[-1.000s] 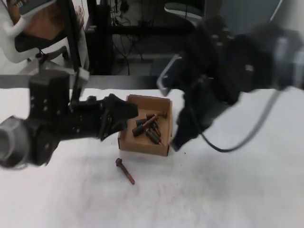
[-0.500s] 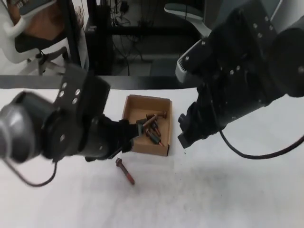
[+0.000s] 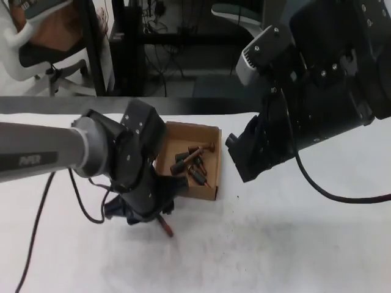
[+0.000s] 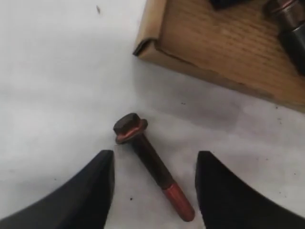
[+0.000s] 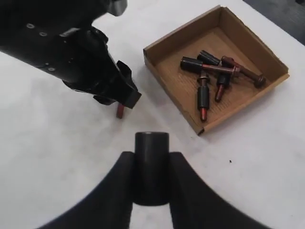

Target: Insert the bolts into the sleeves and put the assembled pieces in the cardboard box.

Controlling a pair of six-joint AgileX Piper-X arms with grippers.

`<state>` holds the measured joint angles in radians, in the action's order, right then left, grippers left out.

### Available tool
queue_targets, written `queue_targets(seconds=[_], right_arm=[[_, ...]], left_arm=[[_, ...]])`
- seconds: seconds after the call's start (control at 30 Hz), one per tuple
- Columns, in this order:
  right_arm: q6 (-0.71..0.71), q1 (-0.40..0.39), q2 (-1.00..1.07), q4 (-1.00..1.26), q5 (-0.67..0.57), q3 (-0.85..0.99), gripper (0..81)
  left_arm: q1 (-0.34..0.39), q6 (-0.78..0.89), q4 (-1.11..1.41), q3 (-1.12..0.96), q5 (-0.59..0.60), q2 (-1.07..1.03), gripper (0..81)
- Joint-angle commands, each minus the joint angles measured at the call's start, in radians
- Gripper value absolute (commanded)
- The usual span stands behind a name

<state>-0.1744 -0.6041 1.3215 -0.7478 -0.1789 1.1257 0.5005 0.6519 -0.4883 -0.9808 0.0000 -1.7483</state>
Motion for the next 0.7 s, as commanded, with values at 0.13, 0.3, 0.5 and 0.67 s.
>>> queue_targets(seconds=[0.13, 0.3, 0.5, 0.67], right_arm=[[0.001, 0.003, -0.014, 0.062, -0.046, 0.003, 0.6], [0.041, 0.003, -0.014, 0.076, -0.108, 0.003, 0.6], [0.041, 0.003, -0.014, 0.072, -0.108, 0.003, 0.6], [0.007, 0.006, -0.014, 0.028, -0.096, 0.003, 0.6]], left_arm=[[0.001, 0.015, 0.012, -0.012, -0.045, -0.023, 48.9], [-0.020, 0.010, 0.071, -0.012, -0.013, -0.070, 45.4], [-0.024, -0.007, 0.052, -0.013, 0.152, -0.170, 0.7], [0.019, -0.135, 0.088, -0.015, 0.059, -0.102, 1.8]])
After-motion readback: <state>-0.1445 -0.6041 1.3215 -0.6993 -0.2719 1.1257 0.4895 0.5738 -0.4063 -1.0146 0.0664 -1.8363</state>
